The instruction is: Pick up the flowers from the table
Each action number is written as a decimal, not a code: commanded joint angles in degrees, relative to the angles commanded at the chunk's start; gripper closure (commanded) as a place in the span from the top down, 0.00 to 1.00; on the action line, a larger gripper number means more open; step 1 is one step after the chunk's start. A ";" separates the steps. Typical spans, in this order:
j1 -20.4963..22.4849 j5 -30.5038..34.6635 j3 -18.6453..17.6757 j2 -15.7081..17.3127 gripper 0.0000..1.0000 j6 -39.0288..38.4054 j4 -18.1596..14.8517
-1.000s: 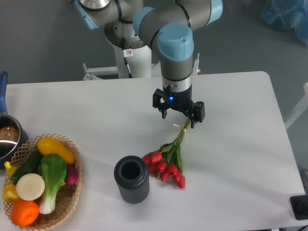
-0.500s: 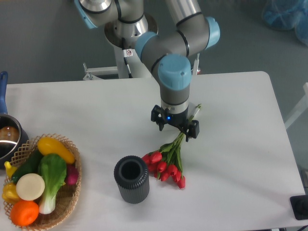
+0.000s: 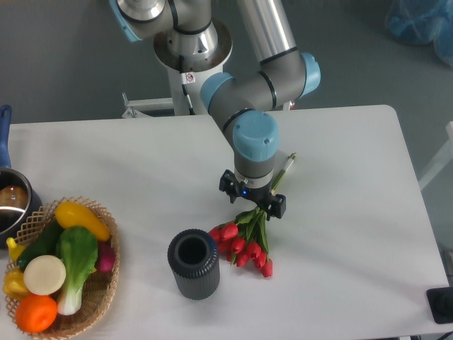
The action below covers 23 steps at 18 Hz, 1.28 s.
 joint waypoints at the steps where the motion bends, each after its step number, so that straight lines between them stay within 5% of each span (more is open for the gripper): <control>1: 0.00 -0.09 0.09 -0.18 1.00 0.00 0.62; 6: -0.09 0.00 0.62 -1.67 1.00 -0.18 1.59; 7: -0.18 0.17 0.53 -2.11 0.90 -0.35 1.94; 11: -0.80 0.44 0.27 -1.94 0.20 -2.46 1.94; 14: -0.88 0.53 0.00 -0.98 0.03 -2.90 1.77; 23: -0.45 0.70 -0.09 5.70 0.00 -3.16 0.80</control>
